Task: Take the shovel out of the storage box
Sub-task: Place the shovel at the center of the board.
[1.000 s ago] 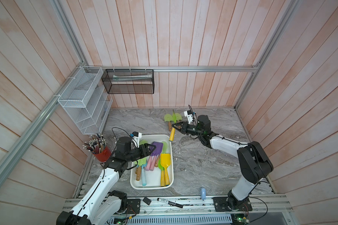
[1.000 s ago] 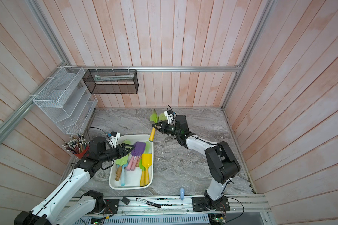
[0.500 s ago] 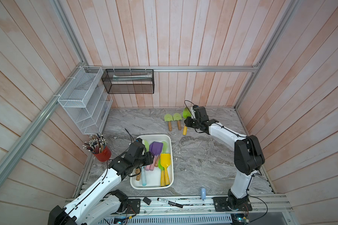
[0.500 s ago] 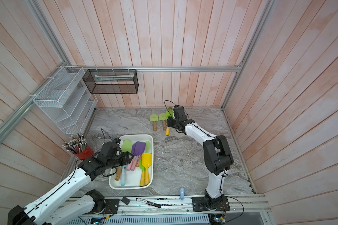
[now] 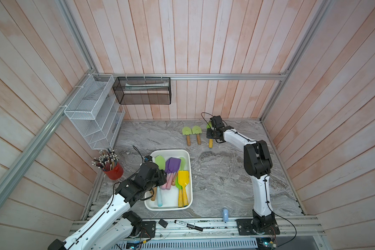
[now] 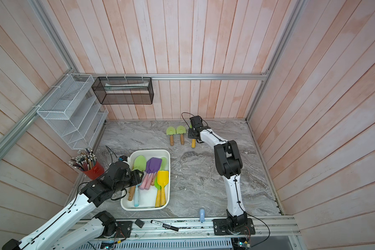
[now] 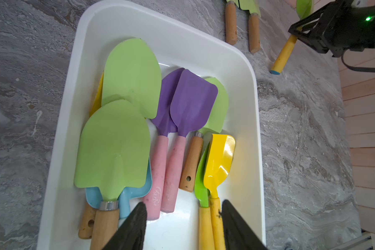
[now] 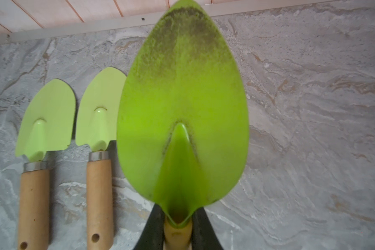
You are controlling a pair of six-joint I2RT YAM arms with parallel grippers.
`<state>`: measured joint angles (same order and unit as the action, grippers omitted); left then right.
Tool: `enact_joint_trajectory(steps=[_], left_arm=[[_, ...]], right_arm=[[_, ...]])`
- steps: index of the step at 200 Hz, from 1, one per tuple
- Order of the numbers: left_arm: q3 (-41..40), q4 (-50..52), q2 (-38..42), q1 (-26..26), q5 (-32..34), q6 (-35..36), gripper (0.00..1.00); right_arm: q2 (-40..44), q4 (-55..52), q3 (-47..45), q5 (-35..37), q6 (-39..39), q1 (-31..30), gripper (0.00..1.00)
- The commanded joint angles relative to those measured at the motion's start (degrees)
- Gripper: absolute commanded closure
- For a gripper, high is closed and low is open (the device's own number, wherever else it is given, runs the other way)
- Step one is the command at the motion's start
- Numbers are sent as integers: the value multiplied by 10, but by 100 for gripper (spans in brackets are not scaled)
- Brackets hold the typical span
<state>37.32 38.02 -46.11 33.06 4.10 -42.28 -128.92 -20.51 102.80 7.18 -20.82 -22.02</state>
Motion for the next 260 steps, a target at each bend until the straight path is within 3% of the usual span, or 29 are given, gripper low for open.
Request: enact_joint_trajectory(steps=[1,80,183,225,260], left_arm=[[-11,6,7,2,7,-10,42],[-34,-3,14,3,6,-22,42],[-65,-15,15,10,16,-39,42],[-69,-14,17,11,21,-41,42],[-67,-11,20,14,24,-44,42]], right_arm=[[-31,-18,43,1,13,9,90],[-139,-66,178,-29,18,11,89],[-185,-95,235,-40,16,-3,87],[-186,-97,233,-44,18,-7,76],[-174,-100,234,-41,22,-5,71]])
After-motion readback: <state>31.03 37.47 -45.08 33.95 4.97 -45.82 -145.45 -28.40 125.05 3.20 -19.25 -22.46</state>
